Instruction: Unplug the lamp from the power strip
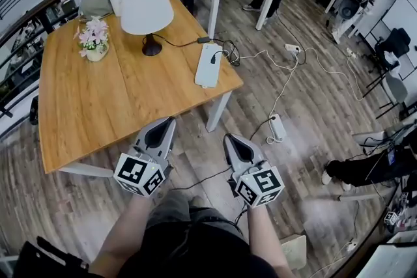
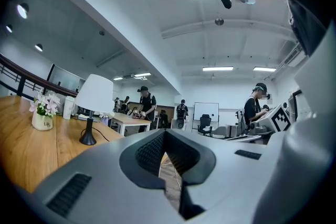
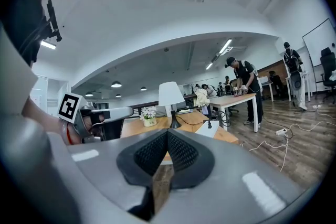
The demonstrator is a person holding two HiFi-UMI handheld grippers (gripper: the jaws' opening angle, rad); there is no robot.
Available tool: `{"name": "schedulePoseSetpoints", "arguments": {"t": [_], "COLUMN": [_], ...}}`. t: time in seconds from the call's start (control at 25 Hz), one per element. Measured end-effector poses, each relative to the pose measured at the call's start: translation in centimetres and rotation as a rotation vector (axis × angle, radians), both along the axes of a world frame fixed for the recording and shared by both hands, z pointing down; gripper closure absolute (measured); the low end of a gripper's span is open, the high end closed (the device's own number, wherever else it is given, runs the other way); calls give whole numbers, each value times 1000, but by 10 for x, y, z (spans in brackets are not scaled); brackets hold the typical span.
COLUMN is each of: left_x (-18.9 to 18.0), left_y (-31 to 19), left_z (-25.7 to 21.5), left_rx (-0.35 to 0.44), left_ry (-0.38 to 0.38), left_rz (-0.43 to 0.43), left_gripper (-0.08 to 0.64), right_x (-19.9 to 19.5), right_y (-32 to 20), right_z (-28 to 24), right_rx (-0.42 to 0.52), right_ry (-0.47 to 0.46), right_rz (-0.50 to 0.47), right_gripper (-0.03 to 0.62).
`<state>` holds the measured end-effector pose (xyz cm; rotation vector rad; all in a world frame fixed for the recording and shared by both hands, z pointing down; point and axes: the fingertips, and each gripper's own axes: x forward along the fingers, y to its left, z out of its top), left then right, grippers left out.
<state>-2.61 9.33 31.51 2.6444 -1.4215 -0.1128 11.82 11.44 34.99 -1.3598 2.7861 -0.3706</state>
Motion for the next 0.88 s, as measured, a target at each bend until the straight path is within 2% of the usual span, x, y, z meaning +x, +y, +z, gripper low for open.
{"name": "schedulePoseSetpoints", "arguments": {"t": [0.16,0.36,0.64,0.88], "left_x": [0,3,12,5], "left_y": [-14,-40,-107,-170], "left_z": [-7,0,6,20], "left_rx": [19,13,5,-40], "left_ry": [-35,-22,-6,21], "left_rz": [7,19,109,140], "left_gripper": [566,566,566,566], "right_x": [-6,-7,-14,-25], "right_y": [-12,-32,-96,-159], "right_z": [3,9,18,33], "right_rx": [-10,-28,-49,-94], "right_ry": [-17,-13,17,26], "right_rz": [-8,1,35,65], "right_gripper": [584,584,584,584]}}
